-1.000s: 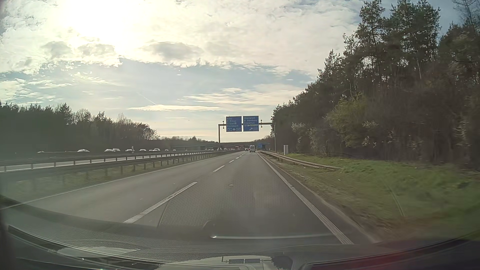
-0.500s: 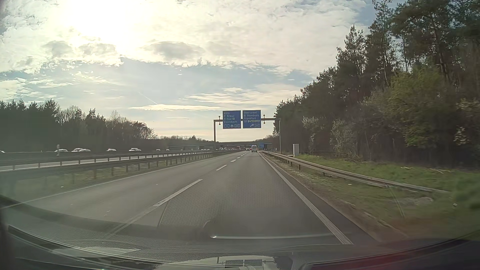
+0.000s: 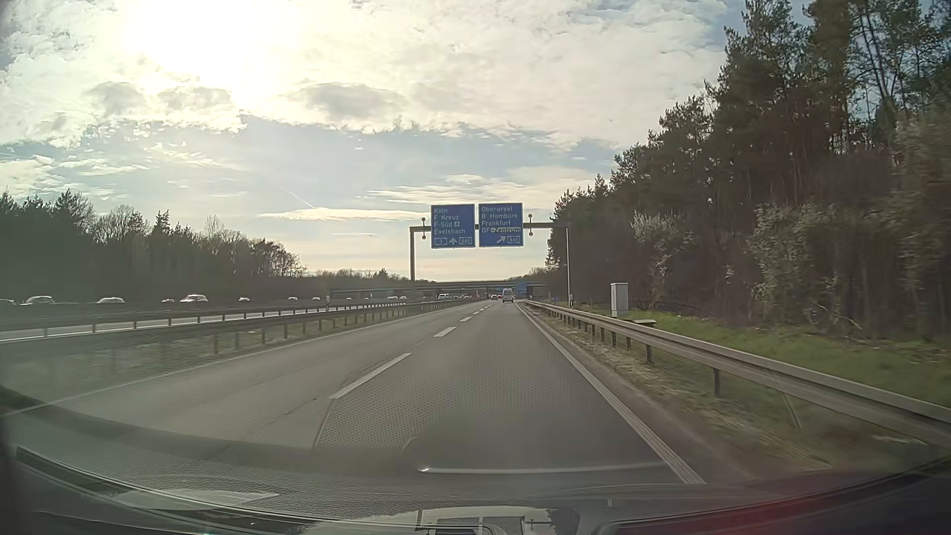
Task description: Follow the waypoints while adhering to traffic rules and regulations
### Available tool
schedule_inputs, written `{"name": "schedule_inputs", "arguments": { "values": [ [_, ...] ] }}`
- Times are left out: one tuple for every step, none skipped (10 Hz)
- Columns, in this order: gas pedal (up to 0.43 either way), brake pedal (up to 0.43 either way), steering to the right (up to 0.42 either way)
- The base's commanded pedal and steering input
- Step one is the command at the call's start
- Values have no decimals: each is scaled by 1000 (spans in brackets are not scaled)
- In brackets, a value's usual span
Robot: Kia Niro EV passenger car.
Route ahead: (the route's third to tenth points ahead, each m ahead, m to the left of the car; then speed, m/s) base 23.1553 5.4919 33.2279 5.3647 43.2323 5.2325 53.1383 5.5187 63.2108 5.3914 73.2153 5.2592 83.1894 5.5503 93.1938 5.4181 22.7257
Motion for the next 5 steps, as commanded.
{"name": "schedule_inputs", "arguments": {
  "values": [
    [110, 0, -5],
    [110, 0, -5],
    [110, 0, -5],
    [110, 0, -5],
    [110, 0, -5]
  ]
}}
